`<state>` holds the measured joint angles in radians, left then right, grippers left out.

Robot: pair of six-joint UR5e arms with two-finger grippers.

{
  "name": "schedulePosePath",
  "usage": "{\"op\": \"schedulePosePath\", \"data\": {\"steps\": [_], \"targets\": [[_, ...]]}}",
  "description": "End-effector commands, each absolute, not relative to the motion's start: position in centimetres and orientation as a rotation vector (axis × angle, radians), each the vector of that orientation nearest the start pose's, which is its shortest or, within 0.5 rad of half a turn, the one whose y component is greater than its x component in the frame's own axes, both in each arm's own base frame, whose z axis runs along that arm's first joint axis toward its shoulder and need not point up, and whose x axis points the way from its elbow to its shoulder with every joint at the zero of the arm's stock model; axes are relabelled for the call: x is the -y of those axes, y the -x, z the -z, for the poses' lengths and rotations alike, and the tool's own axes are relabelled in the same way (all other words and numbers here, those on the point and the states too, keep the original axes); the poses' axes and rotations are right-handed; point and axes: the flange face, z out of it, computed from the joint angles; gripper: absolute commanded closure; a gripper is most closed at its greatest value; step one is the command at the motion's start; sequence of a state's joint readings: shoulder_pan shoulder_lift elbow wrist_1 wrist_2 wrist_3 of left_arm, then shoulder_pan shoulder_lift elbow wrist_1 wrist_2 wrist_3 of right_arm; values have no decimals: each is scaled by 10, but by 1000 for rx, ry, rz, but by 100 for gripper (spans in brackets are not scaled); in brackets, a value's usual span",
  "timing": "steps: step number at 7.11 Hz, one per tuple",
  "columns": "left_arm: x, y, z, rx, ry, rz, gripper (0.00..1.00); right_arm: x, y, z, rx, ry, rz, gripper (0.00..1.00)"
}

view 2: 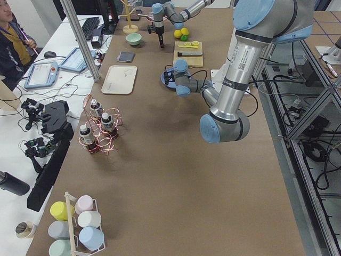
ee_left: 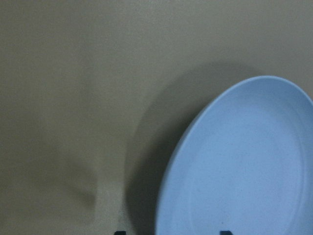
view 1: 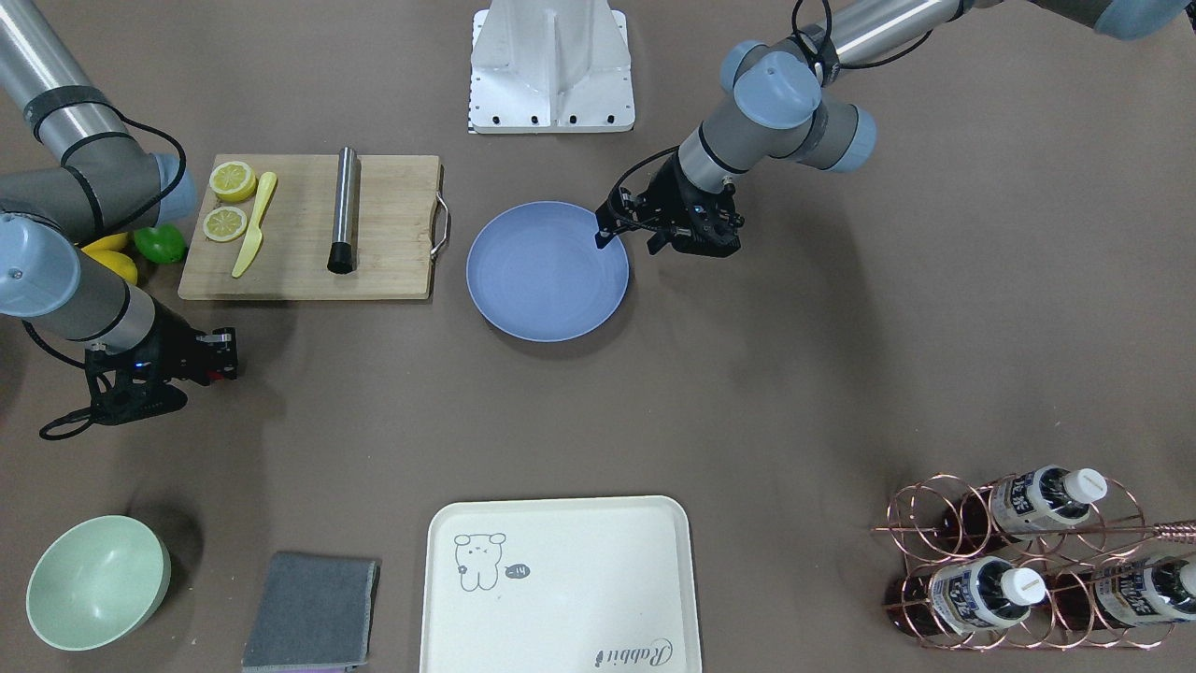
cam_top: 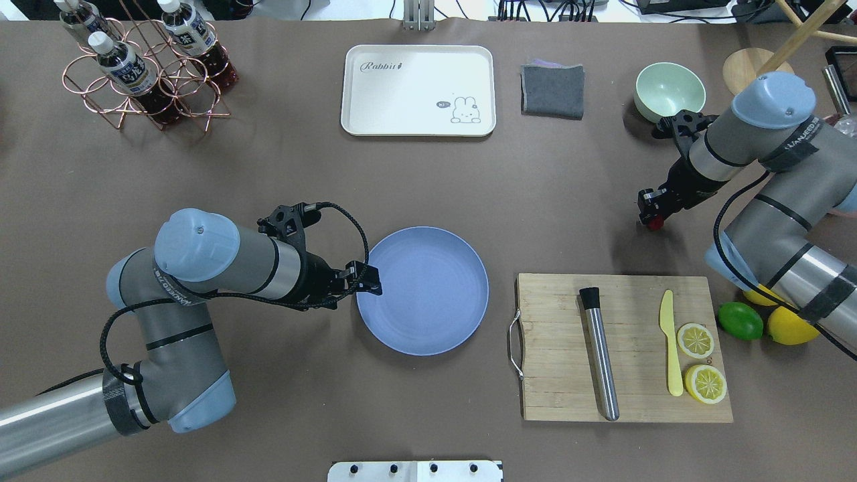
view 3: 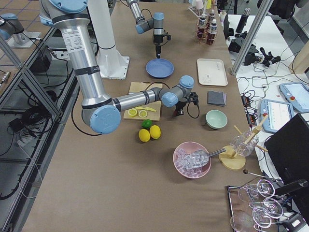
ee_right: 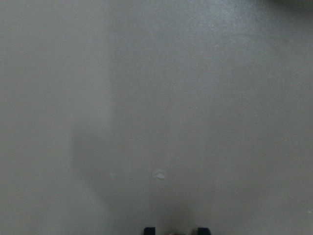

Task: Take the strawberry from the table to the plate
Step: 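Carry the strawberry over the blue plate with the right gripper and release it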

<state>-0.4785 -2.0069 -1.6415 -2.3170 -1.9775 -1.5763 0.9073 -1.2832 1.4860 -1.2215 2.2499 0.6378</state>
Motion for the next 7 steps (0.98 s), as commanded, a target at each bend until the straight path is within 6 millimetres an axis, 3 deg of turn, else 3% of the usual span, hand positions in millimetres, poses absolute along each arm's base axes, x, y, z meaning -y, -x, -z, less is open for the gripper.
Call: {"op": "schedulePosePath", "data": {"steps": [1,2,3,4,5,6,7], "targets": [[382,-522,-287,-1285,48,166,6,545,340,-455,897,-46,225,100],[388,-517,-289,-1284,38,177,6,550,383,-389,917,-28,180,100],[408,-497,-293,-1282,12,201,7,527,446,-329,938,-2,91,100],[429,-475,-309,-1262,-10,240,7,494,503,-284,949,-8,54,100],[448,-455,-317,-1247,-72,173,7,461,543,-252,966,8,18,100],[465,-424,-340,-1217,-99,133,7,429,577,-240,956,-3,-2,100],[479,-406,-346,-1213,-105,128,7,412,593,-241,949,-11,13,100]]}}
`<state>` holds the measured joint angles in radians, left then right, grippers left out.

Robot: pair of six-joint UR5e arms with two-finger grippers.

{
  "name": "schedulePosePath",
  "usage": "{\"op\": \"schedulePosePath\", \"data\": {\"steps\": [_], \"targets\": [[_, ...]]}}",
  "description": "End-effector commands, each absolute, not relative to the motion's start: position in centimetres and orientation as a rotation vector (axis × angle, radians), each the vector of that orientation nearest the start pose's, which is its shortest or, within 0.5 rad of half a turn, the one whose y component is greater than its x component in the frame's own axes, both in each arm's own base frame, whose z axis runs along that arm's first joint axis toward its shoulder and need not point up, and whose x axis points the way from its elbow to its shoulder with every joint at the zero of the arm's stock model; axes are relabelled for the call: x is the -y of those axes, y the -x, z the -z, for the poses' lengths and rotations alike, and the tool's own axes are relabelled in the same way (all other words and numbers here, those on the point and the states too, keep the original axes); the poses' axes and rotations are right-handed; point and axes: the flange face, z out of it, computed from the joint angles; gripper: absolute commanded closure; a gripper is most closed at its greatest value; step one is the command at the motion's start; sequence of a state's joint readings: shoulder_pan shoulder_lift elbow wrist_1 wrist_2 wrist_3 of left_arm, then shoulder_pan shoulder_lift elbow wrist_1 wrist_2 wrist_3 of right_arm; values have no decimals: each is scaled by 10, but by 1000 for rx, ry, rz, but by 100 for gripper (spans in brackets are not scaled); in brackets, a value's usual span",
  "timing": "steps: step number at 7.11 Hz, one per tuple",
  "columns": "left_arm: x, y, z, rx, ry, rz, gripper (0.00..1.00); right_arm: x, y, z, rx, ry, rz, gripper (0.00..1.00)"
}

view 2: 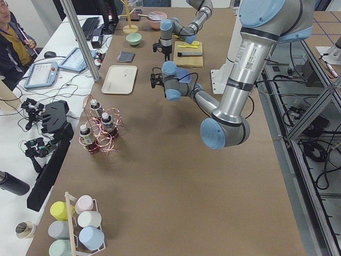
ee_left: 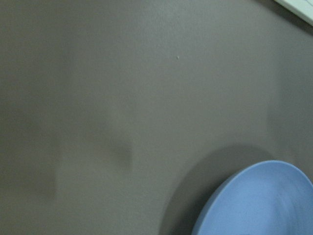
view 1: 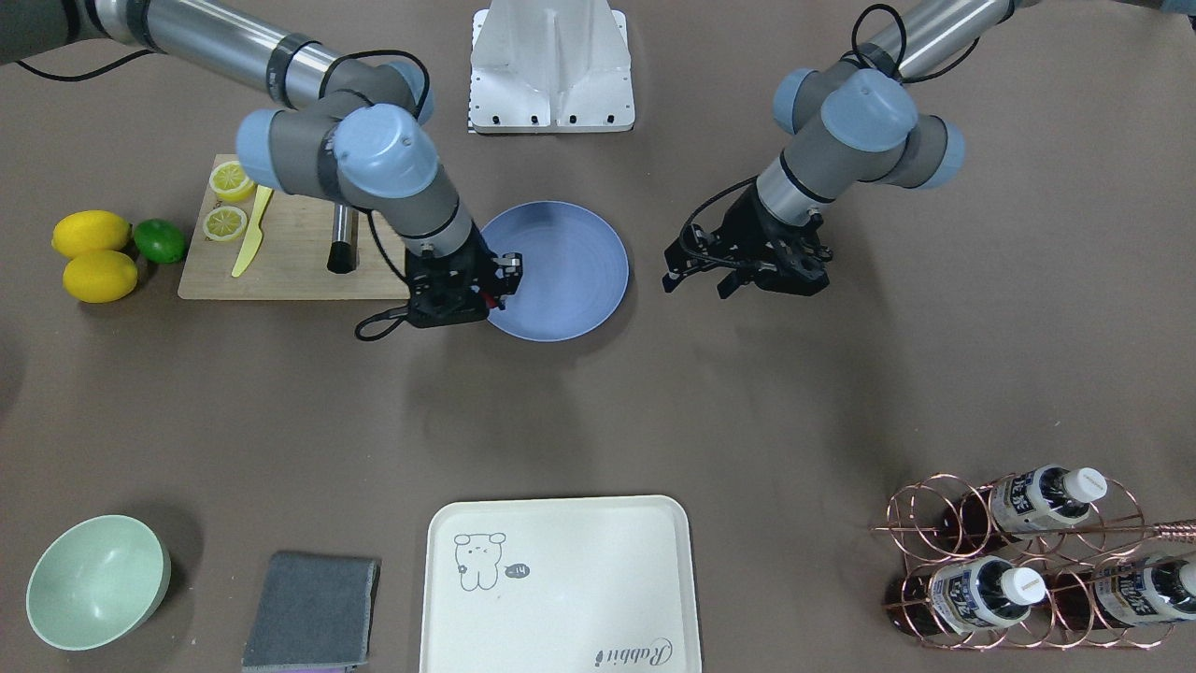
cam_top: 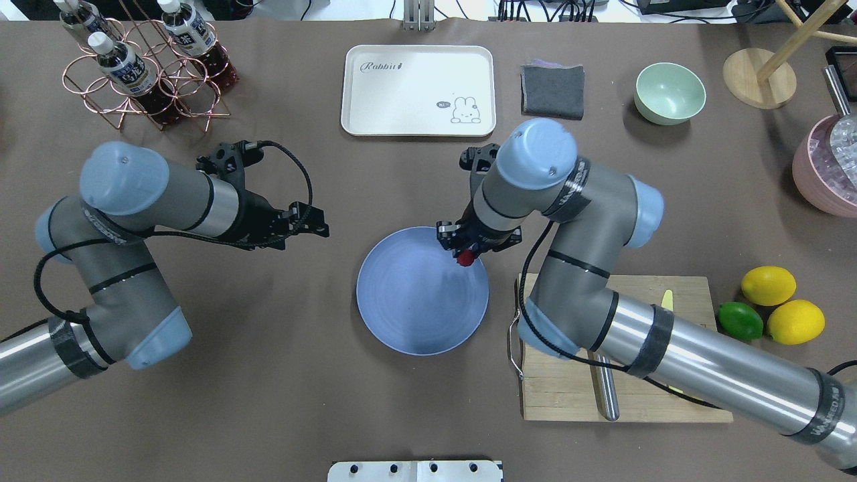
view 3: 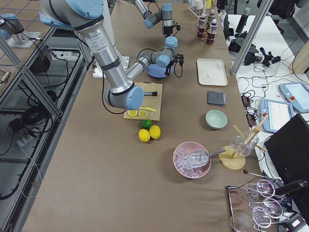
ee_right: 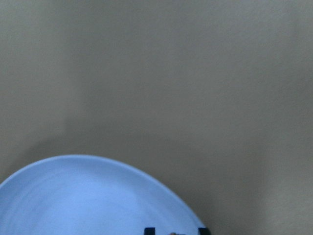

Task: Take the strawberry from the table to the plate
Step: 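Carry the strawberry over the blue plate with the right gripper and release it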

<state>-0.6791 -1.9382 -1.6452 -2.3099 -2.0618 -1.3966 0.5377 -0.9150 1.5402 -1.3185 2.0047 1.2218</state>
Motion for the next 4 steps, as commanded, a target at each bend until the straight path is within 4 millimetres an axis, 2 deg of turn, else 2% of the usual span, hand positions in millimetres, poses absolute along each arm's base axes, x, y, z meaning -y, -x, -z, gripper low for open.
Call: {"op": "schedulePosePath", "data": {"steps": [1,2,3,4], "targets": [[479,-402,-346,-1214,-105,130,6,406,598,-240,954,-24,18,100],[479,-402,-347,-1214,-104,132,6,408,600,-235,953,-34,-16,2],[477,-398,-355,-1204,-97,137,6,409,600,-230,957,-38,-51,0],[482,-388,-362,-1196,-100,153,6,417,586,-217,985,-50,-64,0]]}}
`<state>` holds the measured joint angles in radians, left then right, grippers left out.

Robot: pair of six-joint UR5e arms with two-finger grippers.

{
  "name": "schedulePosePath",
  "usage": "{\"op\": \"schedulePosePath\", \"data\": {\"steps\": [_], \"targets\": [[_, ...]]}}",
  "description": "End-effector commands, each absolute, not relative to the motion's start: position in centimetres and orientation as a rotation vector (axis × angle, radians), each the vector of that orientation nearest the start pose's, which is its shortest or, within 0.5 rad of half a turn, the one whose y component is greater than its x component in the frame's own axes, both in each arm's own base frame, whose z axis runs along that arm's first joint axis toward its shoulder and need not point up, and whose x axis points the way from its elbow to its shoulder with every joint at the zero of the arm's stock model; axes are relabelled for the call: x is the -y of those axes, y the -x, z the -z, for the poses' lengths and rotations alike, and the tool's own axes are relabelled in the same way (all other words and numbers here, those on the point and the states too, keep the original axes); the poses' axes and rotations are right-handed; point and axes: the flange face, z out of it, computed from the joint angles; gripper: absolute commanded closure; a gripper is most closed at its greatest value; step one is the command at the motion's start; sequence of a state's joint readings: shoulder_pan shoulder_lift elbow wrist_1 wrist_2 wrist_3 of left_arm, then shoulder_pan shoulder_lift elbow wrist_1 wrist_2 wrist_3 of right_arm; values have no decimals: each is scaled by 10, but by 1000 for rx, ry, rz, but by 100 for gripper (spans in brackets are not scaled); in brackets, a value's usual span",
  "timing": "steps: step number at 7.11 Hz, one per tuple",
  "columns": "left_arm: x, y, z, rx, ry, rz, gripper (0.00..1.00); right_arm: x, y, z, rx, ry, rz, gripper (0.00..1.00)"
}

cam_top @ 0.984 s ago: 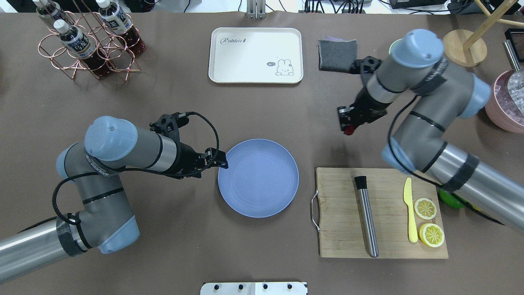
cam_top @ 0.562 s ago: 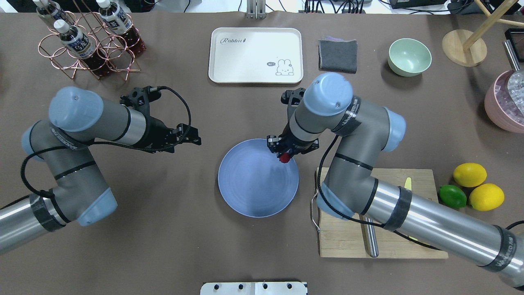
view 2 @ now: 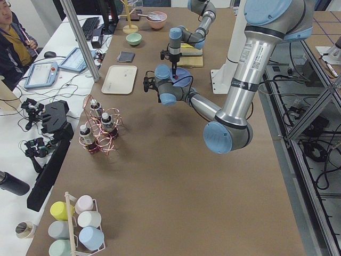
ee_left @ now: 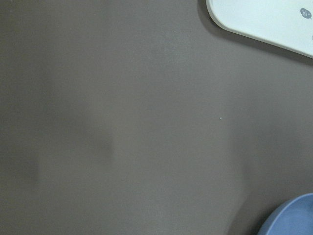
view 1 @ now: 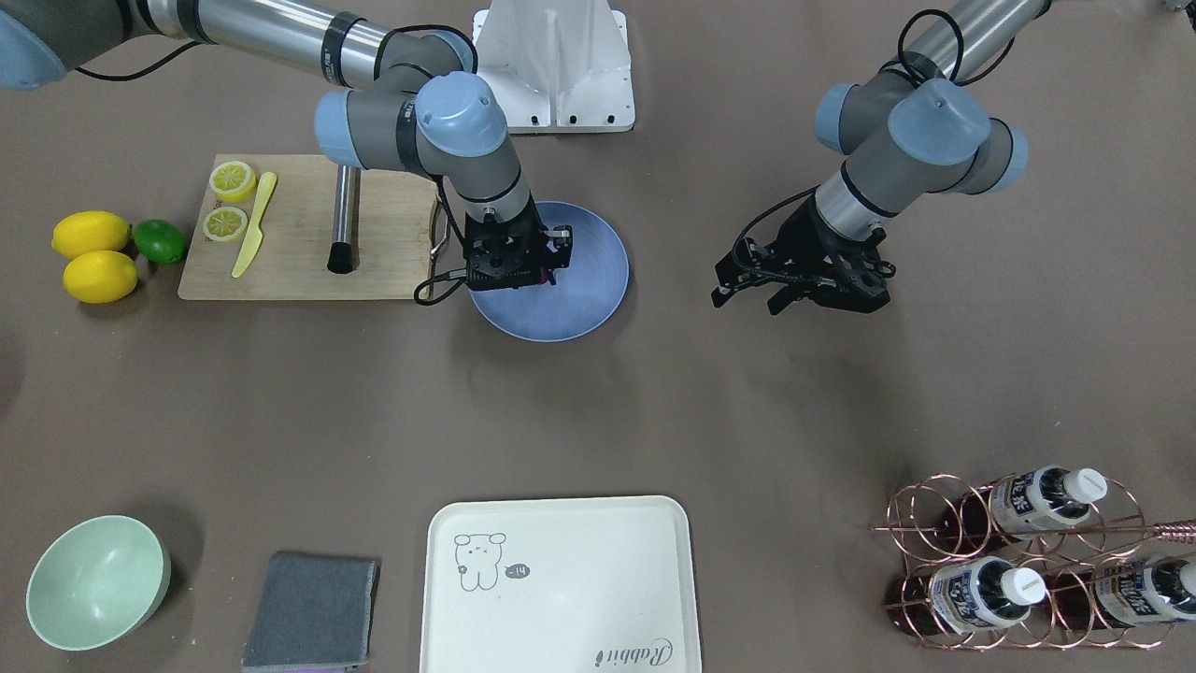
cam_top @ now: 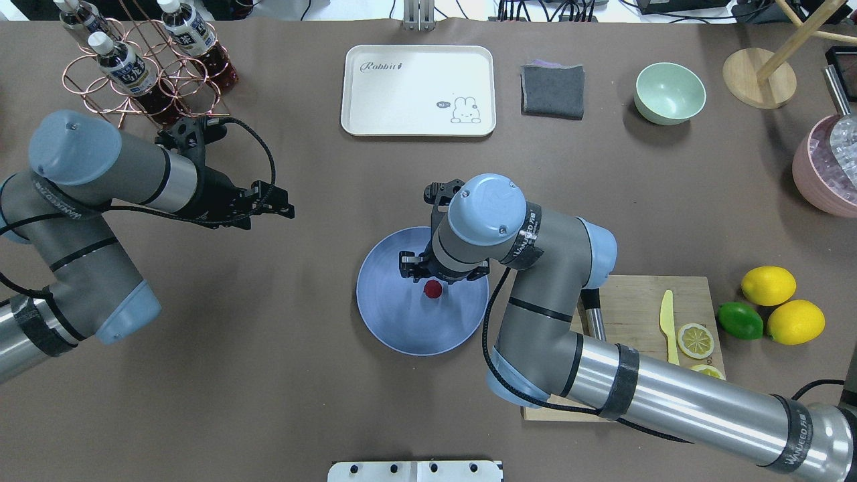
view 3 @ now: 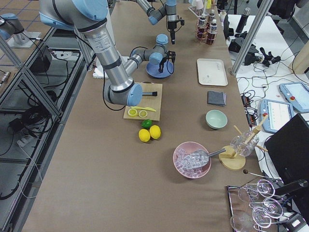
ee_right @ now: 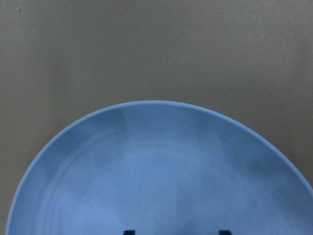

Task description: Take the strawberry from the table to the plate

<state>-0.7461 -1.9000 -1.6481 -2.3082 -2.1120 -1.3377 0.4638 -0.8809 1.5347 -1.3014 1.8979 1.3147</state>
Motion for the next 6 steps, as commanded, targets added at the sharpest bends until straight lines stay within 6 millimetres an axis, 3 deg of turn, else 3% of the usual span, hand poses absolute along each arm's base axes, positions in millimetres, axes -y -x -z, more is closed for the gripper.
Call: {"op": "schedulePosePath", "data": {"steps": [1,2,3,4,6], "targets": [[491,-370,-369,-1189,-103,159,6,461,522,-230,998,-24,-105,0],[496,-334,-399,-1129,-147,120,6,512,425,-273,999,-41,-80,0],[500,-287,-426,-1054,-193,43,6,533,350,-332,958,-100,11,0],[501,-251,-446,-990,-208,1,6,548,282,-398,909,-120,81,0],[505,-133,-509,-941,-249,-111,6,555,119,-531,841,-138,178,0]]}}
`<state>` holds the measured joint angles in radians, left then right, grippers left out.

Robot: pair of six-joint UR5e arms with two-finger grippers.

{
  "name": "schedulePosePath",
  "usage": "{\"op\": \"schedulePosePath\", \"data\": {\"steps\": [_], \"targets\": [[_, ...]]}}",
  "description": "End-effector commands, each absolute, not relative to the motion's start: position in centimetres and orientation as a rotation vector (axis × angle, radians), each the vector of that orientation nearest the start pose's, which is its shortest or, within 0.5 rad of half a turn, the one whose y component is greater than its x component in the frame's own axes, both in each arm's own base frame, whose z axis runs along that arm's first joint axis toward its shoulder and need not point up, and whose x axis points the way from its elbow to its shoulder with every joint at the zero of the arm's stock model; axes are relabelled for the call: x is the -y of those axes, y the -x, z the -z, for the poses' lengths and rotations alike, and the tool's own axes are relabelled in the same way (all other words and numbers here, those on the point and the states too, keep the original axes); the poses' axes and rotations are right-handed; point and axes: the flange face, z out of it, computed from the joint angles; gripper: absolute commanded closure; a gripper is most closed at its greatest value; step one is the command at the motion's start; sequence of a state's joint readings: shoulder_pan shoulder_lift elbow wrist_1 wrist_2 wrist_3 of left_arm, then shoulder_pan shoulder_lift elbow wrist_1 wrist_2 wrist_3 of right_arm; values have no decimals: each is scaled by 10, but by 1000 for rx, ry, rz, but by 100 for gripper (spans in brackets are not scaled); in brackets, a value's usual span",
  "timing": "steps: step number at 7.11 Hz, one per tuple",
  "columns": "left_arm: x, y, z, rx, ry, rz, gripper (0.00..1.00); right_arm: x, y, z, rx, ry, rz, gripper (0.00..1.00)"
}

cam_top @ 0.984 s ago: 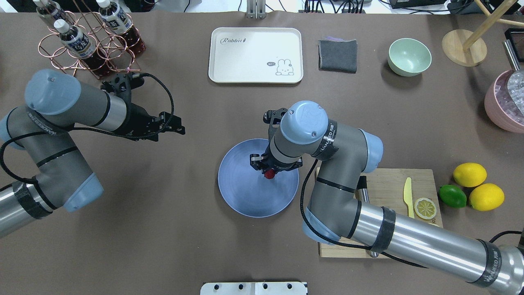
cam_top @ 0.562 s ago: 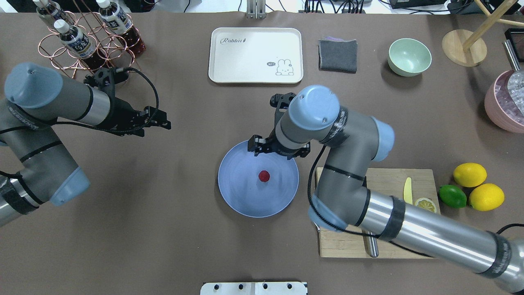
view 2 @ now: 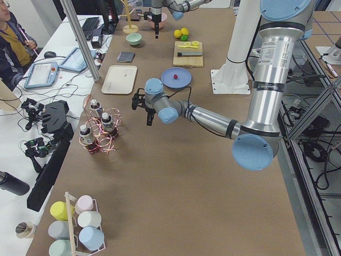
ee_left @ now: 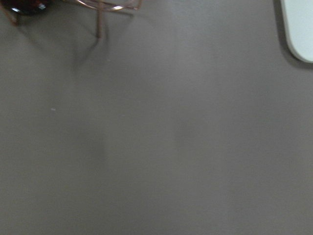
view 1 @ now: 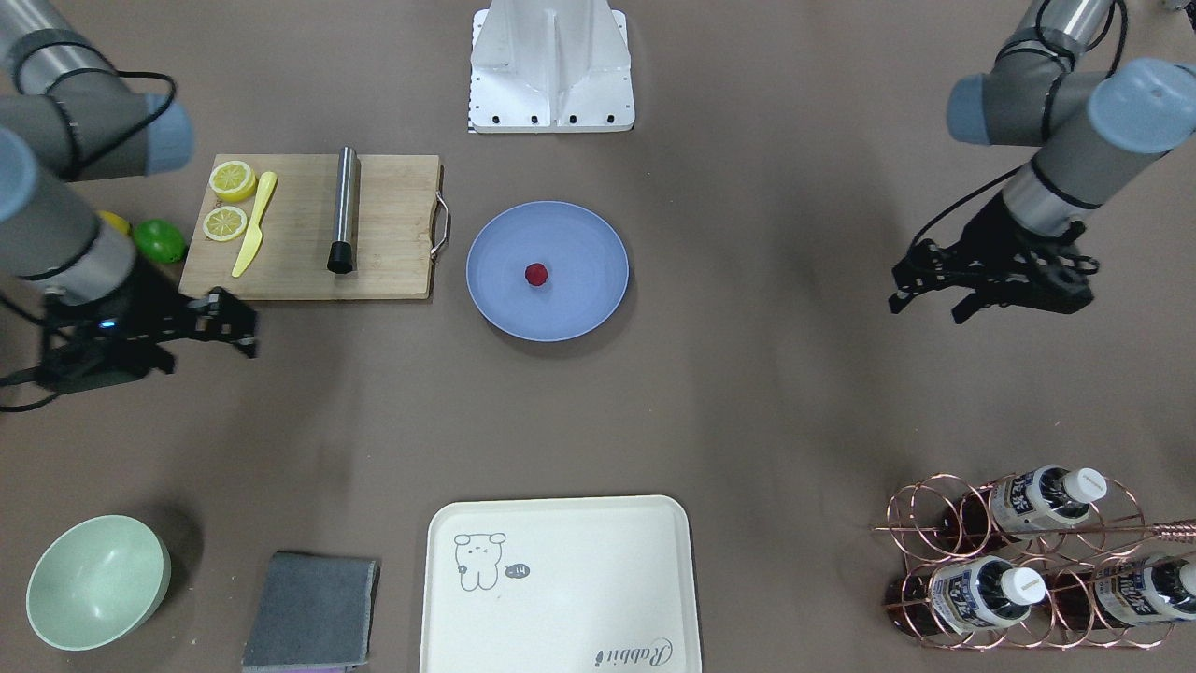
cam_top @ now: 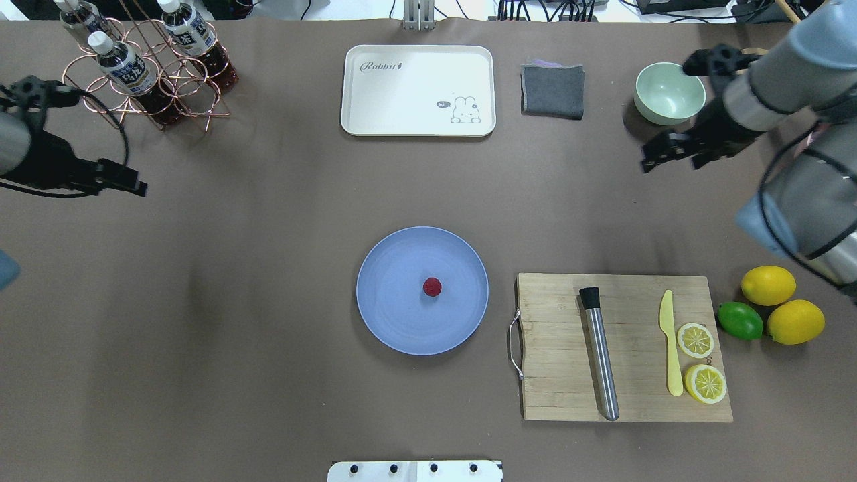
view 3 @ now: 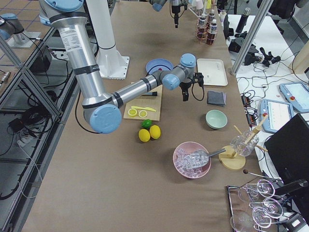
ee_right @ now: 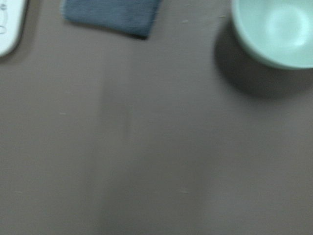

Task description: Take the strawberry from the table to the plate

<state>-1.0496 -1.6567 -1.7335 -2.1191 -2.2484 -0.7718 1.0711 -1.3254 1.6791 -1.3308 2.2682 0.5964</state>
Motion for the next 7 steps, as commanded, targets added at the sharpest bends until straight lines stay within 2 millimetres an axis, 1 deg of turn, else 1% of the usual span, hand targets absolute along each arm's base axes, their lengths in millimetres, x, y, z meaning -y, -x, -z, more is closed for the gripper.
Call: {"op": "schedulePosePath", "data": {"steps": [1,2,3,4,5,6,7], "targets": [[505,-85,-529,-918,-215,-132,6,550,54,-600,829,-121,232,0],[497,-60,-552,-882,-198,-182,6,527,-3,-657,818,-124,252,0],[490,-29,-573,-852,-162,-194,6,512,-42,-686,811,-124,217,0],[489,3,-581,-831,-152,-228,5,504,-53,-694,803,-118,194,0],[483,31,-591,-819,-151,-240,3,505,-53,-693,798,-120,192,0],[477,43,-593,-816,-159,-213,3,510,-53,-688,796,-126,189,0],[477,44,-598,-820,-145,-199,3,511,-53,-686,796,-131,188,0]]}}
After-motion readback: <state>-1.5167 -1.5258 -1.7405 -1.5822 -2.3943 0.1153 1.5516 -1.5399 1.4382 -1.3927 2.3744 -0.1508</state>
